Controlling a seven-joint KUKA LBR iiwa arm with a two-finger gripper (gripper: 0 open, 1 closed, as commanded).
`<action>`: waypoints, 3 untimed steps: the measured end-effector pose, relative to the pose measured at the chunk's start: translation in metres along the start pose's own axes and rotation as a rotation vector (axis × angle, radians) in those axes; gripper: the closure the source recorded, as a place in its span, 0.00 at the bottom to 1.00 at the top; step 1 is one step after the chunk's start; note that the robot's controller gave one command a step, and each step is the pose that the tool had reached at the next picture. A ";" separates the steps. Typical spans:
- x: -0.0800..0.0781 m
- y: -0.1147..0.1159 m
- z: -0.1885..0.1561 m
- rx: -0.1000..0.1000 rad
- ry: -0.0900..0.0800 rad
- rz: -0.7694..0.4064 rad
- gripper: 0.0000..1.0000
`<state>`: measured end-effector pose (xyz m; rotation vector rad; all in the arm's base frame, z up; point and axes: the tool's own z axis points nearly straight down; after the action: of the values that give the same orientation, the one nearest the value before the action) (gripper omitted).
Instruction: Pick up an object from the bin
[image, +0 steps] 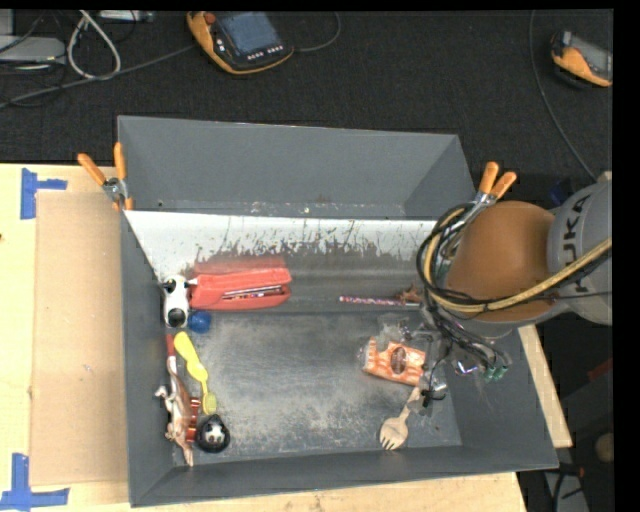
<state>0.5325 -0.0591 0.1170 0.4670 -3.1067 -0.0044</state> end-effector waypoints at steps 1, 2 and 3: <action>0.005 0.002 0.020 0.000 0.000 -0.288 0.00; 0.010 -0.041 0.037 -0.001 -0.002 -0.412 0.00; 0.026 -0.074 0.033 -0.005 -0.004 -0.660 1.00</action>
Offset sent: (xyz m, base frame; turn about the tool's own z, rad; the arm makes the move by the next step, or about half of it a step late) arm 0.0071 -0.0691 -0.0470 -0.3440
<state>0.5295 -0.1377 0.0836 1.4498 -2.7915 -0.0120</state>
